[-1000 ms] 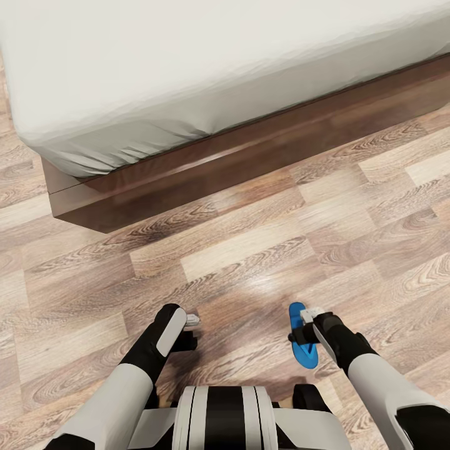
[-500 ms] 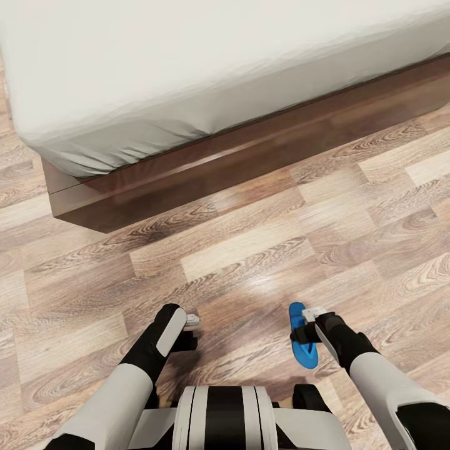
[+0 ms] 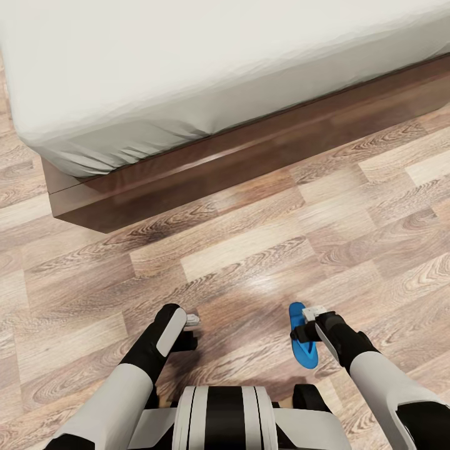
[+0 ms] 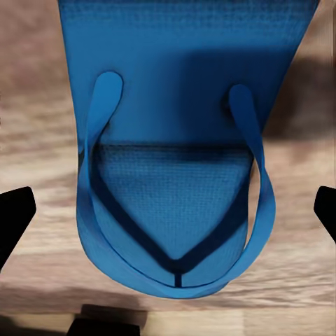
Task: In the bedroom, move the book from the bed onto either nightstand, and place the two sandals side by side next to the bed.
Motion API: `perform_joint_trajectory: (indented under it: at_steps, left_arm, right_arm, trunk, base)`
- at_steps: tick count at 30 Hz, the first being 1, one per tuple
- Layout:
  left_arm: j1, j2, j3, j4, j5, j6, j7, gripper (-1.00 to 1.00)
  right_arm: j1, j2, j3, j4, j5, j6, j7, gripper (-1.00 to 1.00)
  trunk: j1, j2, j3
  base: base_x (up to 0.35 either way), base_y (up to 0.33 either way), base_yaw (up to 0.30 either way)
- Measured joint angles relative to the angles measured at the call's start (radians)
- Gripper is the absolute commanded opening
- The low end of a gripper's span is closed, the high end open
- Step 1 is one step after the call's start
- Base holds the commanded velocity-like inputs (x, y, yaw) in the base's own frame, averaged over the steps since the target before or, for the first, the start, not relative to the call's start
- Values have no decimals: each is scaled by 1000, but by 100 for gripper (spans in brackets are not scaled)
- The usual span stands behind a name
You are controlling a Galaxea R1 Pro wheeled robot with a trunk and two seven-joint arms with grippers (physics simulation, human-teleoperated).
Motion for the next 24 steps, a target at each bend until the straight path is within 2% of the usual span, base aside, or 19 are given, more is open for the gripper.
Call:
perform_joint_trajectory:
  at_steps: [24]
  left_arm:
    - [0,0,0,1,0,0,-1,100]
  right_arm:
    - [0,5,0,-5,4,-6,-2,100]
  trunk:
    - [0,0,0]
  base:
    - [0,0,0]
